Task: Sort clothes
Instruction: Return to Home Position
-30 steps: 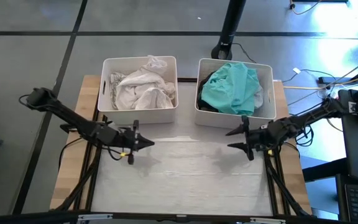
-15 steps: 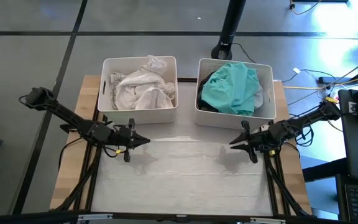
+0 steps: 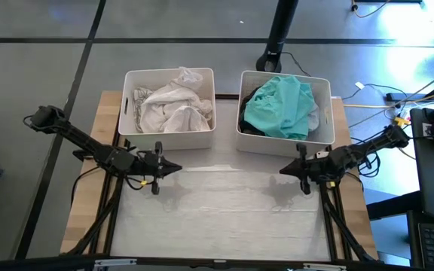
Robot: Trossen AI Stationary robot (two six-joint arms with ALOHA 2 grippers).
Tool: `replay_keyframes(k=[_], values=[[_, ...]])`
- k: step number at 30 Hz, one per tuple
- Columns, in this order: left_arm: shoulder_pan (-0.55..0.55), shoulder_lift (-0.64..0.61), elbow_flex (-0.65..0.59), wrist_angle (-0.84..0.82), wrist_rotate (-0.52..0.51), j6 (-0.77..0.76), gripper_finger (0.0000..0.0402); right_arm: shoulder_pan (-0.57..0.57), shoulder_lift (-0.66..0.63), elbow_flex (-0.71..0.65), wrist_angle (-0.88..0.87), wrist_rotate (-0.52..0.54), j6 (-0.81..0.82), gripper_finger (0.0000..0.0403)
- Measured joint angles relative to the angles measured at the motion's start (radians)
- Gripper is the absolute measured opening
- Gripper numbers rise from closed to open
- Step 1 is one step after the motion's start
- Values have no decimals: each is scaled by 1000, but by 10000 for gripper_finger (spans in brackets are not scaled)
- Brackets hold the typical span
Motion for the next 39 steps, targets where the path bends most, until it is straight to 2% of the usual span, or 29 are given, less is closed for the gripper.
replay_keyframes(k=[7, 10, 13, 20, 32, 35, 39], values=[[0, -2, -5, 2, -1, 7, 4, 0, -62, 0, -81, -20, 24, 4], [0, -53, -50, -4, 4, 1, 4, 0, -81, 0, -99, -36, 32, 7], [1, -154, -114, -4, 47, -9, 4, 0, -99, -17, -97, -48, 33, 4], [33, -425, -240, -14, 46, 4, 4, 0, -142, -63, -94, -63, 71, 4], [144, -703, -240, -359, -33, 35, 4, 0, -164, -73, -80, -66, 82, 5], [164, -776, -240, -424, -12, 43, 4, 0, -164, -74, -83, -81, 86, 5], [184, -843, -240, -435, 91, 51, 4, 0, -164, -74, -84, -95, 104, 5]])
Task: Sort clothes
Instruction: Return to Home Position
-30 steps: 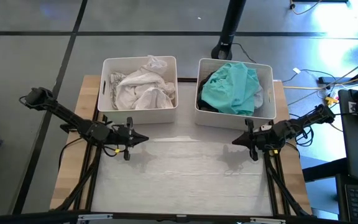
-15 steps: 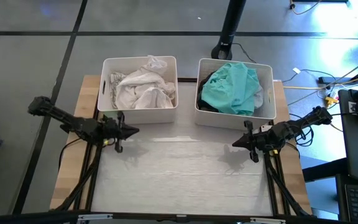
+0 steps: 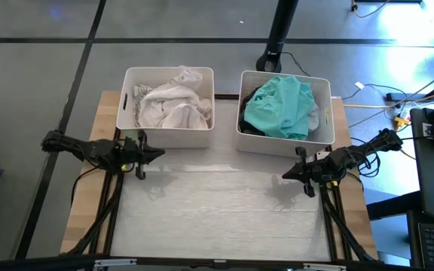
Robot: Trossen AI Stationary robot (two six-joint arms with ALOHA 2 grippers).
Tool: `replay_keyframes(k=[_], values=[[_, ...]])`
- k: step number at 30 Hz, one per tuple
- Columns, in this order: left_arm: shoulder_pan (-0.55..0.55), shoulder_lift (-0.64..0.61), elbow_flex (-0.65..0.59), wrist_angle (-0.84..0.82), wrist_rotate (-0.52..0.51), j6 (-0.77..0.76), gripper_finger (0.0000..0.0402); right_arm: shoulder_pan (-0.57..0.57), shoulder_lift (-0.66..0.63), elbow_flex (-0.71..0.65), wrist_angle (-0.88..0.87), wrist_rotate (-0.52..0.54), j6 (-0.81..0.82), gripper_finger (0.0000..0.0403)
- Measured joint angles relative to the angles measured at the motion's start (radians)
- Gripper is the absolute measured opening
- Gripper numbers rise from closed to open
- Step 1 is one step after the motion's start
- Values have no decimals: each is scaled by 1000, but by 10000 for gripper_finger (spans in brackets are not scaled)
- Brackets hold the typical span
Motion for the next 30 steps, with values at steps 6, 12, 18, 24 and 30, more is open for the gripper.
replay_keyframes(k=[6, 12, 18, 24, 30], values=[[14, 10, 0, -9, 15, 4, 4, 0, 0, -1, -4, -2, 0, 5], [13, 14, 0, -10, 15, 10, 4, 0, 0, -1, -6, -2, -18, 5], [13, 14, 0, -10, 14, 27, 4, 0, 1, -2, -6, -2, -19, 5], [13, 14, 0, -10, 14, 27, 4, 0, 2, -2, -6, -2, -19, 5], [13, 14, 0, -10, 14, 27, 4, 0, 2, -2, -7, -2, -20, 5]])
